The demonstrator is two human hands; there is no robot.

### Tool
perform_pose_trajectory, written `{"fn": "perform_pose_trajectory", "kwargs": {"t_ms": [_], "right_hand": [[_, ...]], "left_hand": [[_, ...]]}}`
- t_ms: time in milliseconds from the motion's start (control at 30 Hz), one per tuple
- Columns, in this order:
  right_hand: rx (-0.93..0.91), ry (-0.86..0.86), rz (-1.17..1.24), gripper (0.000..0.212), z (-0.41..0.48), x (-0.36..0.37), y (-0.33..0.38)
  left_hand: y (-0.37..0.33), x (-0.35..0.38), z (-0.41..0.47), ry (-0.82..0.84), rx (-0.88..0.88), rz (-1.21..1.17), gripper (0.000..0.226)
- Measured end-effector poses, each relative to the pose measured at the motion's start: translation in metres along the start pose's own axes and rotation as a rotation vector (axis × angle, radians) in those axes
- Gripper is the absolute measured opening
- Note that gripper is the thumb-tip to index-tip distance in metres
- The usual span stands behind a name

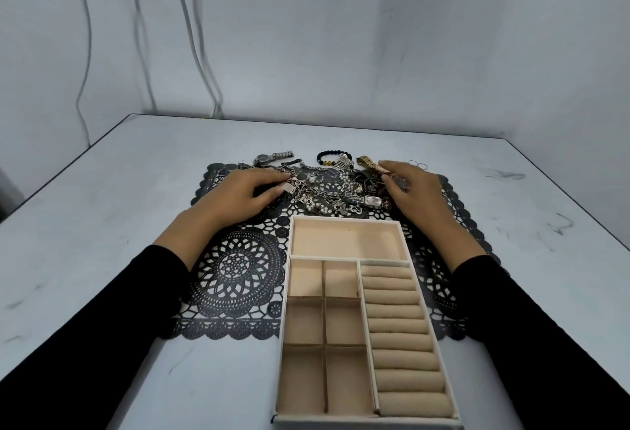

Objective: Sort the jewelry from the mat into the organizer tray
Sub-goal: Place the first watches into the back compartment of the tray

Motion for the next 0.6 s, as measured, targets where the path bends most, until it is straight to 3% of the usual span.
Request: {"fn": "perform_pose_trajectory", "kwargs": {"t_ms": [433, 600], "right_hand": [[0.071, 0.086, 0.061, 0.022, 0.027, 0.01, -0.028], [0.086, 0.136, 0.081, 0.025, 0.029, 0.007, -0.032]], "left_hand": [[0.01, -0.001, 0.017, -0.146, -0.1, -0.316, 0.024], [0.012, -0.005, 0.017, -0.1, -0.11, -0.354, 0.026]]}}
Point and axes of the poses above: each hand's wrist, its own z-axis towards the middle knuckle, its own x-axis out of the palm, y = z × x, the point moved 1 cm from there along z, towards the middle knuckle, and after that the axes turned 14 degrees about -z, right-handed, at the moved point
